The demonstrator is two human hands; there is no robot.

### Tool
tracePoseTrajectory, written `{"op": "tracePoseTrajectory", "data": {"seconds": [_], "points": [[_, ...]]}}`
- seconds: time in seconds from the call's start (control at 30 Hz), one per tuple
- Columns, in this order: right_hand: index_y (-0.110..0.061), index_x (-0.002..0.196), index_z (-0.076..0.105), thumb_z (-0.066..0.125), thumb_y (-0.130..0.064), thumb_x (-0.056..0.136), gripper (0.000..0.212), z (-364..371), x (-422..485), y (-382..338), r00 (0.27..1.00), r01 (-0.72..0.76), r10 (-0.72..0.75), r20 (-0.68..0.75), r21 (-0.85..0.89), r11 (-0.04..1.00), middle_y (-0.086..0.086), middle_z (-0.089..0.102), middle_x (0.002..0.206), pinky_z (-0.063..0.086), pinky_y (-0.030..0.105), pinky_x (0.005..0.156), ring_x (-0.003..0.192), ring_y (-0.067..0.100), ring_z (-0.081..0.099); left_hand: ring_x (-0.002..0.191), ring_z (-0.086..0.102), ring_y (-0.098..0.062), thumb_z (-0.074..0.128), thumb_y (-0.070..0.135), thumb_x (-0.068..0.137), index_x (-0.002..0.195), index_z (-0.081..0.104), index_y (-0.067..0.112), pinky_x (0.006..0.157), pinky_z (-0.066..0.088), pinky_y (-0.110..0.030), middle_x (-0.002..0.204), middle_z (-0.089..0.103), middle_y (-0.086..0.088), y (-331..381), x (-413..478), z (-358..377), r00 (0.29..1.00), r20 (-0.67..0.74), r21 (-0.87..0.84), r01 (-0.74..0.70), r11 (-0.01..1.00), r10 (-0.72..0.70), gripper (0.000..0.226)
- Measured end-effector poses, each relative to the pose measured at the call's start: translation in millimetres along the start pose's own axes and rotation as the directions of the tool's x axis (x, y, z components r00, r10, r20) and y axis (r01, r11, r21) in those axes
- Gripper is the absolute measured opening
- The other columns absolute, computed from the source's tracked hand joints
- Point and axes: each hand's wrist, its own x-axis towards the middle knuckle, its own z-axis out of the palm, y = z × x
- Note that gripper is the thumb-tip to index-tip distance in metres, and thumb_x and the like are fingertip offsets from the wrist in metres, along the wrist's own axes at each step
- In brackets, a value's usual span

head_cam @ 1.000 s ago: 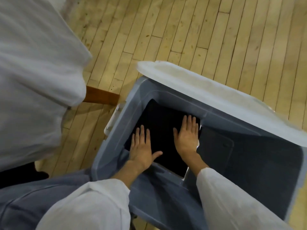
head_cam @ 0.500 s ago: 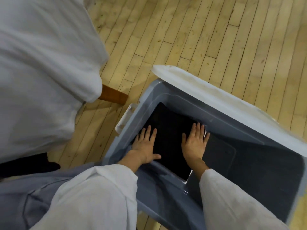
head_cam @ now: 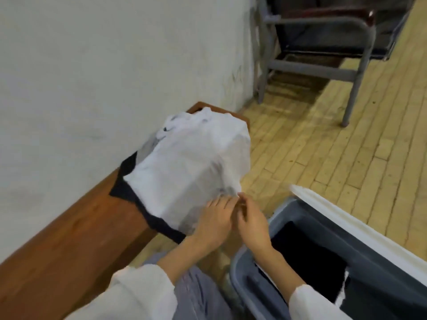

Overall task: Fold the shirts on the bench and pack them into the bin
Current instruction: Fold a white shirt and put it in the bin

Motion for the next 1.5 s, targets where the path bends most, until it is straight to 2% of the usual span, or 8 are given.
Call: {"op": "tracePoseTrajectory", "data": {"seconds": [0.1,0.23,0.43,0.67,0.8,1.0,1.27,1.5], "points": [[-0.018,0.136,0.043,0.047,-0.017,0.097,0.040,30,15,-77,0.967,0.161,-0.145,0.210,-0.061,0.985,-0.002,0.049,0.135,0.038,0.026,0.102,0.121,0.016,0.050,0.100,0.058,-0.023,0.052,0.015,0.086,0.118,0.060,0.013,0.086,0.045,-0.034,0.113,0.060,-0.004,-55,-8,-58,0.974,-0.121,0.098,0.203,0.974,-0.191,0.034],[-0.020,0.137,0.043,0.043,-0.023,0.099,0.038,71,37,-141,0.951,0.235,-0.205,0.233,-0.106,0.966,-0.001,0.045,0.140,0.032,0.026,0.108,0.125,0.016,0.045,0.108,0.053,-0.026,0.048,0.021,0.095,0.125,0.055,0.011,0.092,0.046,-0.037,0.126,0.051,-0.010,-122,-19,-108,0.734,-0.240,-0.106,0.631,0.769,-0.635,0.032],[-0.008,0.141,0.039,0.042,-0.017,0.098,0.044,129,60,-185,0.826,0.482,-0.352,0.440,-0.230,0.845,0.010,0.041,0.144,0.016,0.023,0.112,0.134,0.024,0.036,0.124,0.046,-0.029,0.047,0.034,0.097,0.142,0.036,0.006,0.102,0.041,-0.036,0.142,0.038,-0.016,-201,-41,-125,0.562,0.006,-0.348,0.776,0.525,-0.827,0.054],[-0.013,0.144,0.032,0.043,-0.021,0.097,0.048,153,71,-174,0.854,0.345,-0.182,0.487,-0.268,0.900,0.006,0.038,0.146,0.022,0.021,0.106,0.131,0.020,0.038,0.078,0.057,-0.019,0.068,0.030,0.084,0.087,0.053,0.024,0.074,0.046,-0.036,0.080,0.054,0.005,-213,-30,-122,0.553,-0.018,-0.446,0.741,0.501,-0.833,0.016],[-0.011,0.142,0.034,0.047,-0.022,0.097,0.048,153,74,-172,0.860,0.277,-0.158,0.485,-0.183,0.943,0.007,0.041,0.143,0.021,0.013,0.101,0.130,0.018,0.039,0.104,0.057,-0.020,0.056,0.031,0.090,0.122,0.051,0.023,0.088,0.044,-0.036,0.113,0.057,0.001,-204,-23,-117,0.575,-0.087,-0.313,0.759,0.571,-0.813,0.033],[-0.014,0.144,0.033,0.043,-0.021,0.098,0.048,153,73,-168,0.856,0.240,-0.109,0.506,-0.202,0.950,0.004,0.038,0.147,0.022,0.023,0.110,0.134,0.017,0.036,0.110,0.047,-0.019,0.044,0.022,0.095,0.118,0.049,0.021,0.090,0.038,-0.029,0.122,0.048,0.000,-182,-14,-121,0.646,-0.145,-0.024,0.755,0.655,-0.749,0.024],[-0.012,0.115,0.050,0.033,-0.021,0.103,0.022,125,90,-186,0.931,-0.286,0.199,0.307,0.270,0.919,0.011,0.056,0.108,0.050,0.034,0.083,0.087,0.019,0.055,0.061,0.031,-0.012,0.045,-0.002,0.085,0.067,0.029,0.016,0.056,0.026,-0.025,0.067,0.034,0.001,-138,12,-152,0.630,0.042,-0.708,0.567,0.422,-0.775,0.030],[-0.017,0.146,0.029,0.056,-0.040,0.091,0.065,94,68,-192,0.937,0.056,0.050,0.346,-0.290,0.955,0.009,0.030,0.147,0.031,0.033,0.108,0.132,0.025,0.035,0.088,0.057,-0.014,0.034,-0.011,0.083,0.070,0.066,0.016,0.077,0.045,-0.021,0.091,0.064,0.003,-117,-12,-207,0.689,0.011,-0.861,0.376,0.344,-0.725,0.044]]}}
